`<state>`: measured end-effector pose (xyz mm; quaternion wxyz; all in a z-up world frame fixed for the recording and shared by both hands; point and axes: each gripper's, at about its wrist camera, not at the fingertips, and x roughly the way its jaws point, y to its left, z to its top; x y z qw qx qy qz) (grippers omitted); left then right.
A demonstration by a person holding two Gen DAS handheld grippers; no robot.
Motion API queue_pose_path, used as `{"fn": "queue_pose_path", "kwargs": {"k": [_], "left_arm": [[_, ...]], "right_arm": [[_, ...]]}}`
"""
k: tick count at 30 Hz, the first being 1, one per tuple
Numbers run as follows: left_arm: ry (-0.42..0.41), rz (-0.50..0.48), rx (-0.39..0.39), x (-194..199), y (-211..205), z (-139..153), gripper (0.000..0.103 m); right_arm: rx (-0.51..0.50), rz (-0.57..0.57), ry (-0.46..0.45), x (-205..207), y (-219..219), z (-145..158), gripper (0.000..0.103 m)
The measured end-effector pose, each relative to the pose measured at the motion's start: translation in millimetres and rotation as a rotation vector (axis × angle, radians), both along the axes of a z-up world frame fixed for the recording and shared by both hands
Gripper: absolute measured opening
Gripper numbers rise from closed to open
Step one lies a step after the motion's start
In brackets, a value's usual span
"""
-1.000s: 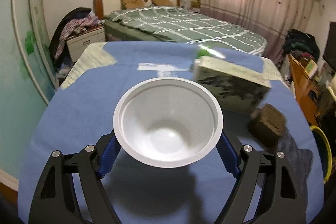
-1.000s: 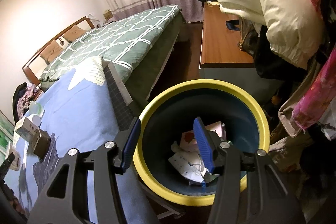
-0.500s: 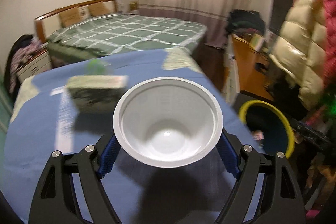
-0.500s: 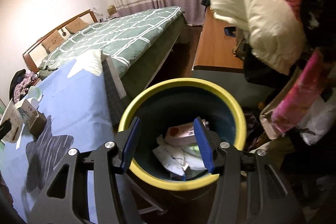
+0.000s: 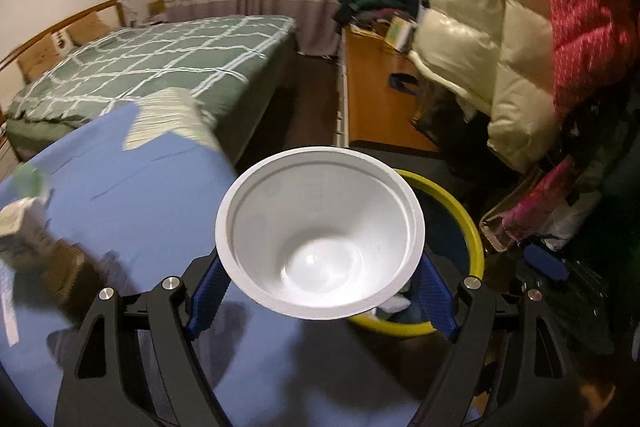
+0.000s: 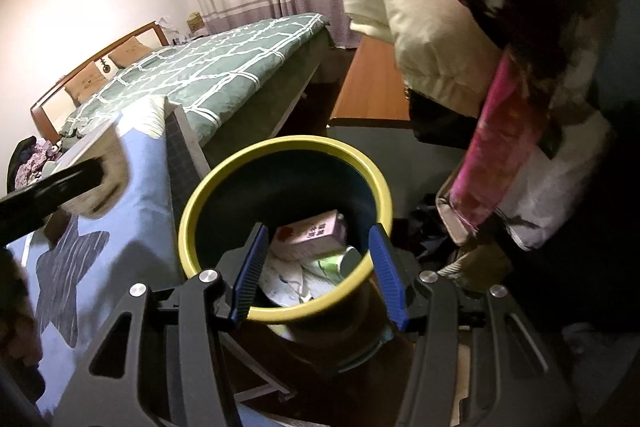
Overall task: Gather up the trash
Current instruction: 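Carry the bowl over the bin and drop it with the left tool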
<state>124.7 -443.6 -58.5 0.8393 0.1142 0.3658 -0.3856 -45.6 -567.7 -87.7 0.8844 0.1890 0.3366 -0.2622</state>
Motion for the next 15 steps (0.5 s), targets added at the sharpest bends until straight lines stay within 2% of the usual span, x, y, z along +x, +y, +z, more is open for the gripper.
{"fn": "queue_pose_path", "kwargs": {"k": [9, 11, 15], "left_arm": [[0.023, -0.04, 0.033, 11.5, -62.0, -19.6, 0.083], [0.021, -0.039, 0.04, 14.0, -67.2, -21.2, 0.095], [0.022, -0.028, 0.016, 15.7, -56.2, -13.6, 0.095]], "right_arm": [[0.015, -0.028, -0.005, -12.6, -10.9, -1.7, 0.051], [0.016, -0.03, -0.005, -11.8, -10.4, -1.8, 0.051], [0.017, -0.019, -0.006, -8.2, -6.5, -1.0, 0.052]]}}
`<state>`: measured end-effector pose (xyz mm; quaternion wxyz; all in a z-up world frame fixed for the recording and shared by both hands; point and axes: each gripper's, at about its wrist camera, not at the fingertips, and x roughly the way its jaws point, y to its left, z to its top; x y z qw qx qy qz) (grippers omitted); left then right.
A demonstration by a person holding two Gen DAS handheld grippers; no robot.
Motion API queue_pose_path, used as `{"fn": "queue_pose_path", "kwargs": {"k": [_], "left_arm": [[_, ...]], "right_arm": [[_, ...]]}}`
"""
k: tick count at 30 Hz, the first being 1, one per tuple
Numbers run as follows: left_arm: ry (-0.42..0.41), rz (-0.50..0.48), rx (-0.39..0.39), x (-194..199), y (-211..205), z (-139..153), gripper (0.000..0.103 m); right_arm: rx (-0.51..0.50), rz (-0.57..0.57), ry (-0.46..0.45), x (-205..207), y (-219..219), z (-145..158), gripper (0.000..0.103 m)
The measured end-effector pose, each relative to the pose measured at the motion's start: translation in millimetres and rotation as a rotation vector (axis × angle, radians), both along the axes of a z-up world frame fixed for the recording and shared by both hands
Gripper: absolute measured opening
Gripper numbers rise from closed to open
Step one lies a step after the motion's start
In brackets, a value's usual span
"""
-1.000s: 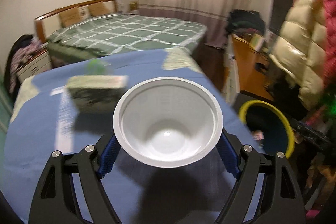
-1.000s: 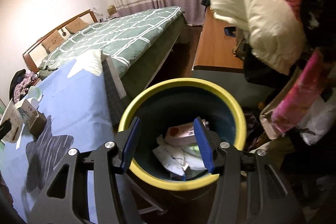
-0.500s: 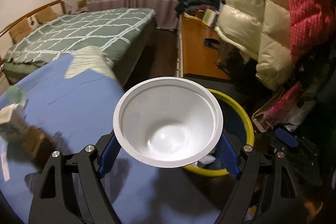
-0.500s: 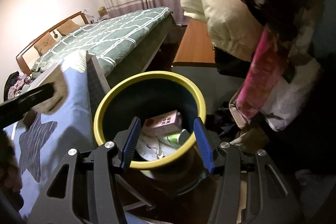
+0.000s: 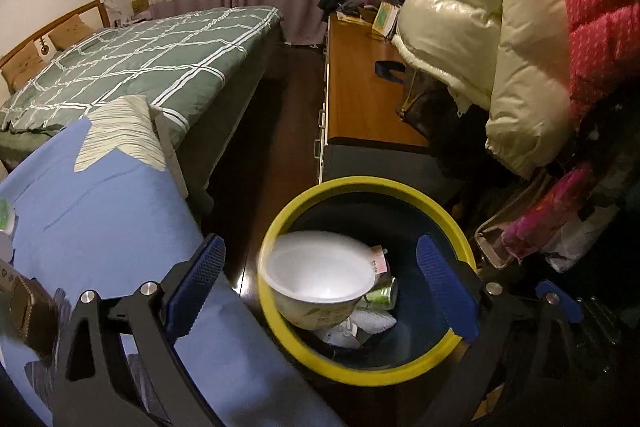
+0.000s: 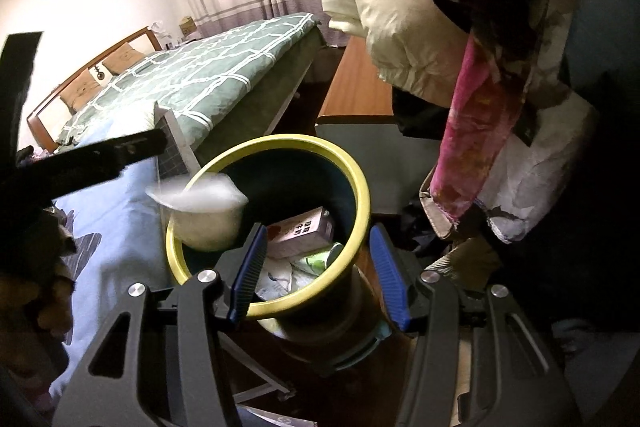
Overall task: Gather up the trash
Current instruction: 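Carry the bowl over the bin and drop it with the left tool, then reach and grasp the dark brown square container with the right tool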
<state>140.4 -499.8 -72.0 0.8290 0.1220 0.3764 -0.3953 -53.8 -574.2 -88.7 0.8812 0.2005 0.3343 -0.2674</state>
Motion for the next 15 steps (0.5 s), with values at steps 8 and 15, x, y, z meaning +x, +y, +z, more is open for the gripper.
{"fn": "queue_pose_path", "kwargs": {"k": [8, 15], "left_arm": [[-0.046, 0.134, -0.092, 7.9, 107.5, 31.5, 0.096], [-0.149, 0.386, -0.127, 17.2, 243.0, 41.1, 0.098]], "right_arm": [[0.006, 0.083, 0.001, 24.5, 21.8, 0.9, 0.052], [-0.017, 0.214, -0.007, 66.7, 66.9, 11.7, 0.052]]}}
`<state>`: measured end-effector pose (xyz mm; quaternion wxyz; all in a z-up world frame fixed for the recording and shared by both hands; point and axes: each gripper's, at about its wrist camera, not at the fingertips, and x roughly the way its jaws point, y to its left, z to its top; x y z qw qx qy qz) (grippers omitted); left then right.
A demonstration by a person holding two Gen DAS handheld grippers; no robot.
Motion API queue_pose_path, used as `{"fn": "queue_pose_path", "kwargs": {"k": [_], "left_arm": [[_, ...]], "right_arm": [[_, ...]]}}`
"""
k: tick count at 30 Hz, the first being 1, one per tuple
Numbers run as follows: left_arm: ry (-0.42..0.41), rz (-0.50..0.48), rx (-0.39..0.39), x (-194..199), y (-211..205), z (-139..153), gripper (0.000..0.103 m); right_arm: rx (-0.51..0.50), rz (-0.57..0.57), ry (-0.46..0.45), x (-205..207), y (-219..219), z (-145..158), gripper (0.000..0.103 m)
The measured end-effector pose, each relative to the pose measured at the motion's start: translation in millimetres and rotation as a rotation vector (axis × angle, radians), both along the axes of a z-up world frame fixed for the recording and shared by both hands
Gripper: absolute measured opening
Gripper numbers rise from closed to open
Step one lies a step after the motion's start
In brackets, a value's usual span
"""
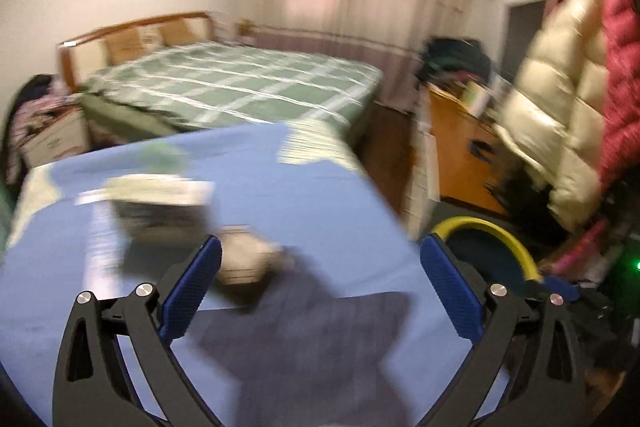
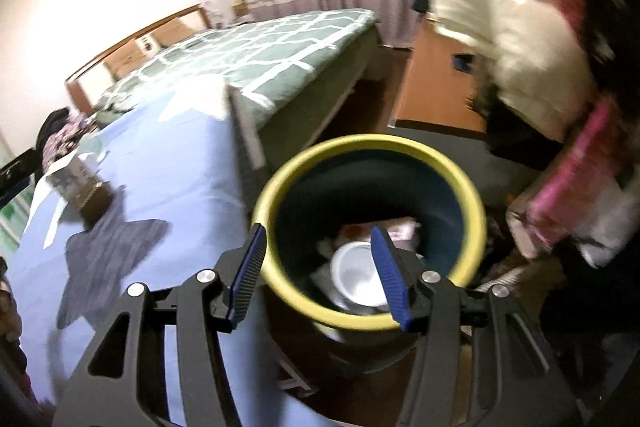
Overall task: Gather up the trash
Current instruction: 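Reach and grasp the dark brown square container with the right tool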
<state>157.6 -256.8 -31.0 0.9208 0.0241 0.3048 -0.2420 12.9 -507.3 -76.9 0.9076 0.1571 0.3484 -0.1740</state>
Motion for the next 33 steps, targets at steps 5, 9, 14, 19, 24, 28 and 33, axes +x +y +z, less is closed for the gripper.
{"fn": "queue_pose_path", "kwargs": {"k": [5, 9, 14, 19, 24, 28, 33], "left_arm": [[-0.051, 0.222, 0.001, 16.0, 102.6, -3.4, 0.098], [-0.045, 0.358, 0.006, 35.3, 163.1, -16.2, 0.098], [-0.031, 0.489, 0.015, 53.0, 213.7, -38.0, 0.098], [0.017, 0.514, -0.012, 59.0, 227.4, -52.1, 0.098], [-0.001, 0.519, -0.025, 55.2, 227.9, -52.4, 0.098], [0.02, 0.511, -0.042, 54.2, 222.9, -52.1, 0.098], [0.026, 0.507, -0.044, 54.9, 222.1, -54.2, 0.098]], "right_arm": [[-0.013, 0.096, -0.016, 34.1, 40.9, 8.7, 0.052], [-0.022, 0.207, -0.023, 71.0, 88.7, 14.2, 0.052], [-0.047, 0.33, -0.036, 115.2, 141.4, 24.0, 0.053], [-0.084, 0.438, -0.043, 153.2, 179.4, 21.3, 0.067], [-0.108, 0.5, 0.004, 181.8, 205.0, 9.1, 0.075], [-0.114, 0.51, 0.034, 196.9, 213.5, -0.1, 0.079], [-0.116, 0.515, 0.064, 214.6, 220.1, -11.3, 0.08]]}}
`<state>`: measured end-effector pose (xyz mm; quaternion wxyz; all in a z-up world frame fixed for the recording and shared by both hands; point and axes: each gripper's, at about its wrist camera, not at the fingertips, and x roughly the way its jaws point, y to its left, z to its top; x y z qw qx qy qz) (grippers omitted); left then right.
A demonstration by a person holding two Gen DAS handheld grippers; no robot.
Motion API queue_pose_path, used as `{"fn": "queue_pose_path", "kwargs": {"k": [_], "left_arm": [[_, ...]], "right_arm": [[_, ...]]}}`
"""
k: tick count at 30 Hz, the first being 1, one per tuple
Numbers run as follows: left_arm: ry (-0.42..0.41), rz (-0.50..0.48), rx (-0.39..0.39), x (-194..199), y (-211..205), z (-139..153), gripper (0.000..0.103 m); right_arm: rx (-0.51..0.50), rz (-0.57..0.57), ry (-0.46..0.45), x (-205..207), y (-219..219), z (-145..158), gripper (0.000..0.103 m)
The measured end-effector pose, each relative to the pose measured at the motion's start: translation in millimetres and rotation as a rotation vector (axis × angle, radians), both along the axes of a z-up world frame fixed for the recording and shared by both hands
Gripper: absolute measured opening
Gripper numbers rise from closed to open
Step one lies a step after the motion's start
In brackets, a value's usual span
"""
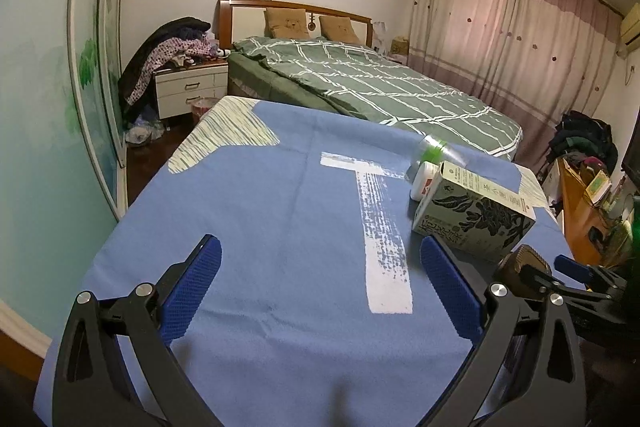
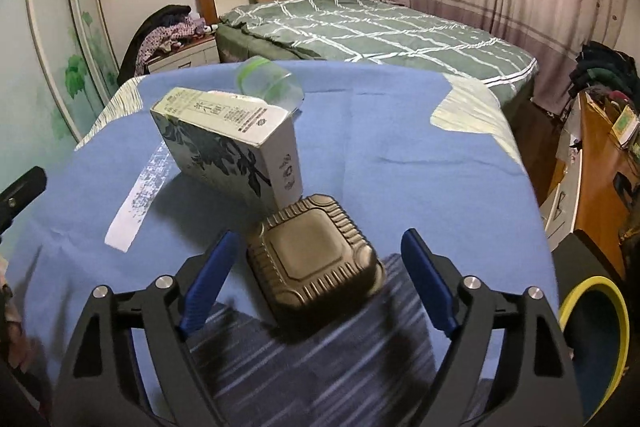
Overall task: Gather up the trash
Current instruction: 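Reach and grasp the dark brown square container with the right tool, then carry the brown container over the bin and release it with the right tool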
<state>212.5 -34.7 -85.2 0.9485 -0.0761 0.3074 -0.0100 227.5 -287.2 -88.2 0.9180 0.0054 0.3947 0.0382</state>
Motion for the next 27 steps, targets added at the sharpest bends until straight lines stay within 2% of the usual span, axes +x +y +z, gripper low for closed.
{"fn": "queue_pose_path", "kwargs": {"k": [4, 7, 9, 17, 23, 27], "left_arm": [[0.002, -0.008, 0.005, 0.0, -3.1, -1.7, 0.098], [0.005, -0.015, 0.004, 0.3, -4.7, -1.6, 0.098], [0.005, -0.016, 0.007, -0.4, -5.7, -1.3, 0.098], [0.006, -0.015, 0.02, 0.2, -9.2, -2.2, 0.098], [0.006, -0.017, 0.023, -0.1, -10.4, -1.6, 0.098], [0.004, -0.017, 0.024, -0.2, -11.1, -1.6, 0.098]], "right_arm": [[-0.008, -0.022, 0.041, 8.6, 2.0, -11.8, 0.08], [0.006, -0.033, 0.038, 7.7, -1.7, -12.1, 0.079], [0.013, -0.033, 0.04, 8.5, -3.2, -12.8, 0.069], [-0.001, -0.052, 0.026, -1.6, -7.6, -9.4, 0.068], [0.018, -0.071, 0.007, -20.0, -20.0, 6.2, 0.068], [0.054, -0.12, -0.028, -41.0, -46.5, 21.1, 0.068]]}}
